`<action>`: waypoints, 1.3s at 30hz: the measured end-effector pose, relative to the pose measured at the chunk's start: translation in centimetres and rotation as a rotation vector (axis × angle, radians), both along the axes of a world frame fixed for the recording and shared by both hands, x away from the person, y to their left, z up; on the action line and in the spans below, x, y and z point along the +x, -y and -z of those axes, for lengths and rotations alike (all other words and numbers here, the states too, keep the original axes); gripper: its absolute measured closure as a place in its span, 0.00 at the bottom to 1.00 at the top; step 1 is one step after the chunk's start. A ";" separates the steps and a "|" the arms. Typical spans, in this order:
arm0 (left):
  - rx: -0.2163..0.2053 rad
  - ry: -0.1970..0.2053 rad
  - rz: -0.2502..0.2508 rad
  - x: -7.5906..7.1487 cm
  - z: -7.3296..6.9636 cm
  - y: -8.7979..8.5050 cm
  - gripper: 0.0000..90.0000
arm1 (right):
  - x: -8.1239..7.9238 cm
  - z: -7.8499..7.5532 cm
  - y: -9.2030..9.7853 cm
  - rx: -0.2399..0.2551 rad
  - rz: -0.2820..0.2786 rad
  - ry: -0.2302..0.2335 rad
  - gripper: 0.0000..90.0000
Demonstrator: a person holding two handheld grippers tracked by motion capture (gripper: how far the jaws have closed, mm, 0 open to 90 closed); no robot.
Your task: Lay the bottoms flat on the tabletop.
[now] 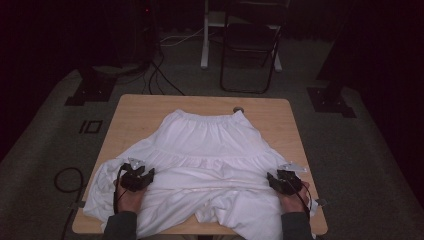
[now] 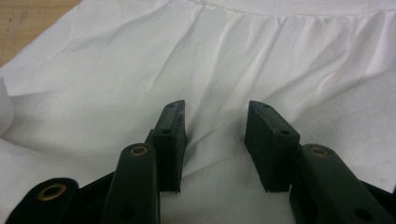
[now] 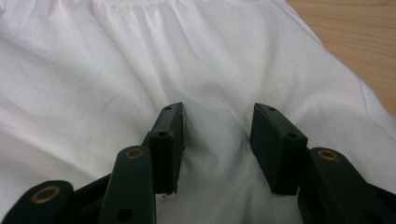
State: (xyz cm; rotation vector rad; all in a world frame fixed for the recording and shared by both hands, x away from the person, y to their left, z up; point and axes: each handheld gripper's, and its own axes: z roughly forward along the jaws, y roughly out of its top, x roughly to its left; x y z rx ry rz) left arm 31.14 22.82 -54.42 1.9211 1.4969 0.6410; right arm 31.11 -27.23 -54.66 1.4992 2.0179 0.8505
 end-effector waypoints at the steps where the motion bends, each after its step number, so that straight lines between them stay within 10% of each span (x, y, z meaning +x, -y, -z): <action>1: 0.001 0.001 0.004 -0.3 0.0 0.1 0.65 | -0.3 0.0 0.1 0.000 0.001 0.000 0.60; 23: 0.001 -0.006 -0.018 -8.9 0.1 0.3 0.64 | -8.1 -0.1 0.8 -0.004 0.004 -0.026 0.60; 30: 0.037 -0.019 -0.003 -8.3 -0.4 0.4 0.58 | -7.8 -0.5 0.5 0.001 -0.006 -0.020 0.57; 34: 0.051 0.049 0.014 -6.3 -2.1 0.7 0.56 | -6.5 -1.6 -0.1 0.014 -0.022 0.012 0.55; 39: 0.050 0.044 0.039 -2.8 -2.2 1.0 0.54 | -3.2 -2.4 -1.6 0.019 -0.039 0.033 0.53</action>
